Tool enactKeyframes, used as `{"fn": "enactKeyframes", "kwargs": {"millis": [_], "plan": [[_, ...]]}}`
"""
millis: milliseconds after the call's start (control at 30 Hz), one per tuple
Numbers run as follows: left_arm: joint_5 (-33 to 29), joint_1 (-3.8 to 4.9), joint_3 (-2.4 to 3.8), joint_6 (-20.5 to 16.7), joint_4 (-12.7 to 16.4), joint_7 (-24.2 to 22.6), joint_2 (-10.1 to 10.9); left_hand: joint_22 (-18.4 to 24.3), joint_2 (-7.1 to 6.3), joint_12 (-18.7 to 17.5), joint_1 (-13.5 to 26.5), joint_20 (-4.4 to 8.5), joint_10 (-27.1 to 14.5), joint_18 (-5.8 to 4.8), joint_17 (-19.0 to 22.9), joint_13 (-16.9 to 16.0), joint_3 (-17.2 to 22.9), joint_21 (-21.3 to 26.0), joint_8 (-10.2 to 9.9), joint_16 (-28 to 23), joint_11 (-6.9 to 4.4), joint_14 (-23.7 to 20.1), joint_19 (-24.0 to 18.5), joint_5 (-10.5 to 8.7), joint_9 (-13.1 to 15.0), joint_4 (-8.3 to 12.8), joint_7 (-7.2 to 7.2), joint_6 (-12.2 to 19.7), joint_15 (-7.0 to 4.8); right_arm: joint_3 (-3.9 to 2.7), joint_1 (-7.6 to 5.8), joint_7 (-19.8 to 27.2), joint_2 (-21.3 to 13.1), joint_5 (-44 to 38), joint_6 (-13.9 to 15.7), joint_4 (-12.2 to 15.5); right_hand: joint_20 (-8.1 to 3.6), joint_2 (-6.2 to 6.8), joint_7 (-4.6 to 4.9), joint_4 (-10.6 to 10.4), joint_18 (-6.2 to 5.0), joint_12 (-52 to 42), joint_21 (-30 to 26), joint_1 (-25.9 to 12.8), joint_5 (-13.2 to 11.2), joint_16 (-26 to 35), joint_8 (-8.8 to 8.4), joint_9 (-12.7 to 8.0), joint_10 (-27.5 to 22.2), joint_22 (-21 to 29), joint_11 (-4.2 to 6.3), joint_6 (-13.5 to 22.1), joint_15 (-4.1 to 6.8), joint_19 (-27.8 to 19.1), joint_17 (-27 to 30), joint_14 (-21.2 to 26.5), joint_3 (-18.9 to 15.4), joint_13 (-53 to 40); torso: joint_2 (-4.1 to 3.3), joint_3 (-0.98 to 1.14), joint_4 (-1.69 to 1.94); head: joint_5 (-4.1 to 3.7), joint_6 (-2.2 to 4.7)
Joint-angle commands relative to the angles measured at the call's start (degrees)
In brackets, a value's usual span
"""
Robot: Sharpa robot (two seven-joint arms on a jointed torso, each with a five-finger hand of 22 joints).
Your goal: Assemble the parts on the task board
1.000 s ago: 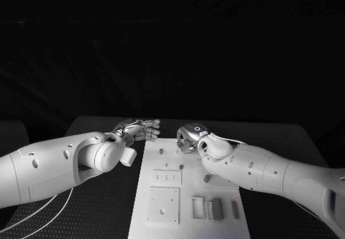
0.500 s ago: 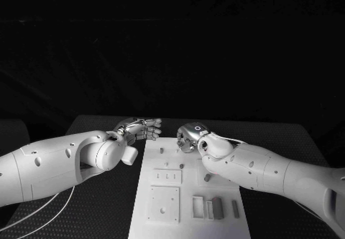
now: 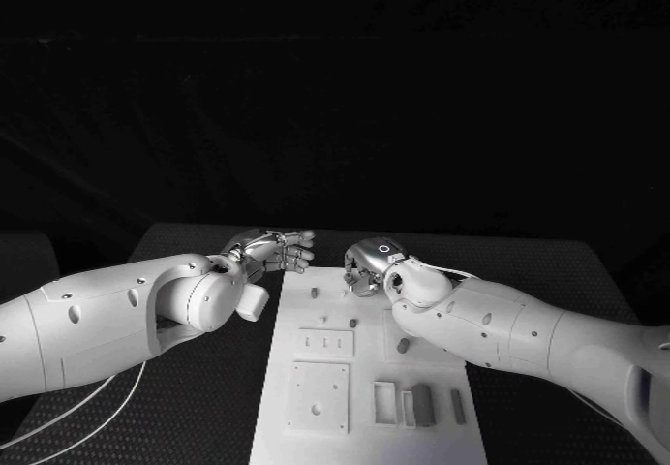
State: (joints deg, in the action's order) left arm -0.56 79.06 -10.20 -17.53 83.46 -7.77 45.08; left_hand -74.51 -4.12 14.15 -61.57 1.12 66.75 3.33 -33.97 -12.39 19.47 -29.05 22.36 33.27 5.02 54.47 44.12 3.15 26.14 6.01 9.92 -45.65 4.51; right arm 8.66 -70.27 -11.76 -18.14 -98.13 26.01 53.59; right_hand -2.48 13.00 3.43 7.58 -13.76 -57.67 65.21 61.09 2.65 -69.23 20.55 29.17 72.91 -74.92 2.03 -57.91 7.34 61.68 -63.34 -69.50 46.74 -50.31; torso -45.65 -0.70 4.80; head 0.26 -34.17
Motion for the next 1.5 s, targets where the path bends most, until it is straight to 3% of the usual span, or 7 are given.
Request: {"fn": "enactKeyframes", "kwargs": {"millis": [33,333,500,667,1133,1500], "plan": [[0.29,0.11,0.06,0.83,0.12,-0.34,-0.06,0.09,-0.07,-0.24,0.68,0.05,-0.06,0.66,-0.10,-0.06,-0.06,-0.23,-0.27,-0.40,0.43,-0.19,-0.20,-0.20,0.08,0.29,0.30,-0.14,0.04,0.06,0.03,-0.01,0.05,-0.29,-0.83,0.04,-0.33,0.64,1.45,0.16,-1.24,0.17,0.10,0.16,0.13,0.13,-0.50,-0.10,-0.03,-0.14,-0.49,-0.35,0.12,0.08,0.10,0.23,0.33,0.09,0.01,0.02,-0.08,0.01,-0.09],[0.29,0.15,0.06,1.13,0.11,-0.11,-0.07,0.10,-0.11,-0.27,0.76,0.04,-0.07,0.66,-0.10,-0.08,-0.06,-0.23,-0.30,-0.42,0.44,-0.21,-0.21,-0.20,0.09,0.31,0.31,-0.14,0.05,0.06,0.03,-0.06,0.05,0.01,-1.36,-0.01,-0.34,0.85,1.67,0.19,-1.24,0.15,0.03,0.39,0.13,0.18,-0.87,-0.14,-0.21,-0.10,-0.70,0.19,-0.07,0.05,0.19,0.30,0.49,0.14,0.01,0.06,-0.03,0.12,-0.17],[0.29,0.16,0.06,1.03,0.10,-0.14,-0.09,0.10,-0.11,-0.30,0.80,0.03,-0.08,0.65,-0.11,-0.09,-0.05,-0.23,-0.31,-0.43,0.44,-0.22,-0.22,-0.20,0.10,0.32,0.31,-0.13,0.05,0.10,0.03,0.31,0.05,0.54,-2.48,-0.01,-0.24,1.50,2.70,0.32,-1.24,0.14,-0.22,0.56,0.12,0.40,-2.86,-0.83,-0.94,0.00,-1.66,3.56,-0.90,-0.24,0.38,0.68,0.48,0.16,0.00,0.05,-0.12,0.31,-0.18],[0.29,0.17,0.06,1.06,0.06,-0.14,-0.16,0.11,-0.11,-0.32,0.82,0.03,-0.10,0.65,-0.11,-0.09,-0.04,-0.23,-0.33,-0.45,0.45,-0.23,-0.23,-0.20,0.10,0.33,0.31,-0.13,0.06,0.14,0.03,0.36,0.04,0.66,-2.72,-0.02,-0.13,1.65,3.16,0.43,-1.24,0.14,-0.37,0.72,0.13,0.54,-3.57,-1.08,-1.40,0.03,-2.11,4.75,-1.32,-0.50,0.47,0.99,0.33,0.22,0.01,0.03,-0.07,0.23,-0.29],[0.29,0.22,0.06,0.95,-0.03,-0.16,-0.11,0.12,-0.11,-0.37,0.86,0.02,-0.11,0.66,-0.12,-0.12,0.01,-0.24,-0.37,-0.47,0.46,-0.24,-0.26,-0.20,0.12,0.38,0.31,-0.13,0.07,0.16,0.03,0.47,-0.05,1.01,-2.80,0.02,0.02,1.18,3.46,0.21,-1.24,0.07,-0.53,0.87,0.13,0.62,-3.98,-1.22,-1.74,0.08,-2.40,5.45,-1.62,-0.71,0.58,1.19,0.41,0.31,0.00,0.01,-0.04,0.33,-0.42],[0.29,0.29,0.06,1.02,-0.60,-0.35,-0.05,0.12,-0.13,-0.40,0.89,0.02,-0.11,0.66,-0.13,-0.14,0.05,-0.24,-0.39,-0.49,0.46,-0.25,-0.28,-0.20,0.14,0.44,0.32,-0.13,0.07,0.16,0.01,0.73,-1.29,2.19,-0.44,1.13,0.08,1.44,3.49,0.08,-1.24,-0.01,-0.54,0.77,0.12,0.59,-3.98,-1.20,-1.80,0.08,-2.42,5.43,-1.65,-0.75,0.61,1.21,0.36,0.36,0.02,0.00,-0.09,0.29,-0.21]]}}
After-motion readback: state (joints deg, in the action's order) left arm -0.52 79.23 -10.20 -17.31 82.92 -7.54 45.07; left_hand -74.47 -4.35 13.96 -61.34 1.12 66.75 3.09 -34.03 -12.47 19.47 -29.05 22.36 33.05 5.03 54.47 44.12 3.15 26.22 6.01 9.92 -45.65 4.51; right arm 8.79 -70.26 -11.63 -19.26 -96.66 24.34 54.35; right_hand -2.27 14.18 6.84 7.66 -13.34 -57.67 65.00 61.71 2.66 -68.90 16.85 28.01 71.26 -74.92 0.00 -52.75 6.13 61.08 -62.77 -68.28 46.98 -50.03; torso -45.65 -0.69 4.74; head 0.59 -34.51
